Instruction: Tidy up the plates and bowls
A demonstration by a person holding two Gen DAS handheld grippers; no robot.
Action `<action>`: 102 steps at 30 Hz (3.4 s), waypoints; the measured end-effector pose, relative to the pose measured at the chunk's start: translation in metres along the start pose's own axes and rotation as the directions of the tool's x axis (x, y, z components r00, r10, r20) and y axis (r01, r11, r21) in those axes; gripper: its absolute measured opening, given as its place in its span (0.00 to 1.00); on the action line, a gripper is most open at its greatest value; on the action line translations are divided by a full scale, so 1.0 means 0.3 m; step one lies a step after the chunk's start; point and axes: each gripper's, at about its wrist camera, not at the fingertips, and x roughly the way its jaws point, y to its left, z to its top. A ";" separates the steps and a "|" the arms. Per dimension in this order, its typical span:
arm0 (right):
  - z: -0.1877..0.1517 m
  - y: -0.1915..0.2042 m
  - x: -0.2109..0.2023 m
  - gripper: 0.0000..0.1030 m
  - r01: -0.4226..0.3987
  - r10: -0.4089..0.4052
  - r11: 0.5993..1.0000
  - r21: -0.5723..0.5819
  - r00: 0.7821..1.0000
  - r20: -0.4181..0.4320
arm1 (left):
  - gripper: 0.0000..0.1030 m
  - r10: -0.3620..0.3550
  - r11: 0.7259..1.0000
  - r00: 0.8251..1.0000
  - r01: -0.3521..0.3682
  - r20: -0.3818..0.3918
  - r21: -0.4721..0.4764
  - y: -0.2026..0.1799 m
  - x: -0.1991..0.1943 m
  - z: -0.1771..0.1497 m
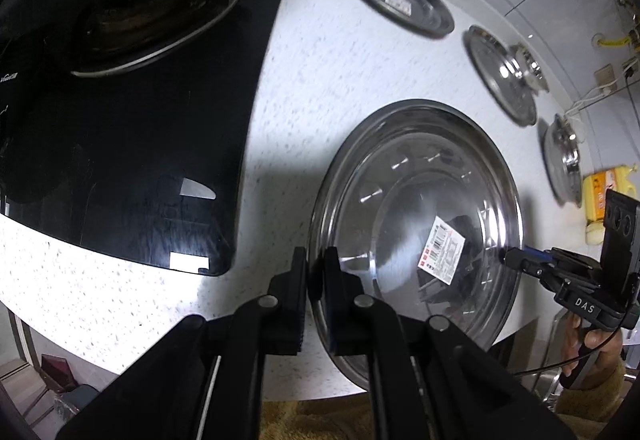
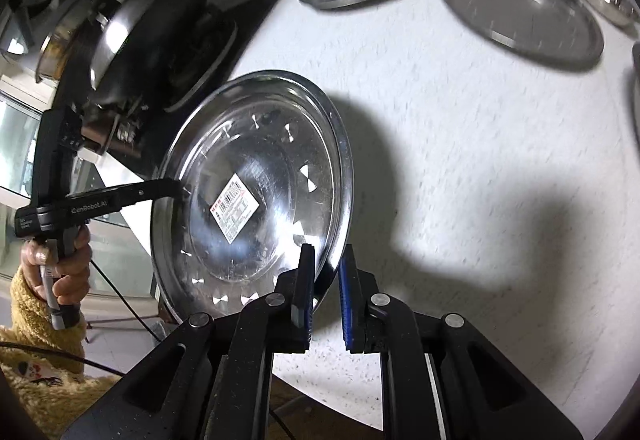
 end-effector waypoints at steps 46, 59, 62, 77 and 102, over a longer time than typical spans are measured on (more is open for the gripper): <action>0.445 -0.515 -0.358 0.61 0.166 -0.186 0.980 0.108 0.958 0.220 | 0.55 -0.165 0.984 0.983 0.158 0.080 0.087 -0.645 0.162 0.561; 0.656 -0.699 -0.214 0.60 0.217 -0.229 0.968 0.126 0.969 0.096 | 0.55 -0.141 0.990 0.988 0.141 0.060 0.000 -0.745 0.406 0.710; 0.670 -0.721 -0.182 0.59 0.216 -0.227 0.967 0.137 0.971 0.071 | 0.53 -0.140 0.990 0.989 0.140 0.044 -0.010 -0.749 0.437 0.719; 0.679 -0.734 -0.131 0.10 0.270 -0.275 0.960 0.081 0.960 0.057 | 0.08 -0.143 0.990 0.989 0.143 0.034 -0.007 -0.760 0.471 0.751; 0.408 -0.303 -0.363 0.09 0.252 -0.249 0.968 0.013 0.944 0.217 | 0.08 -0.199 0.980 0.970 0.193 0.143 0.052 -0.505 -0.029 0.349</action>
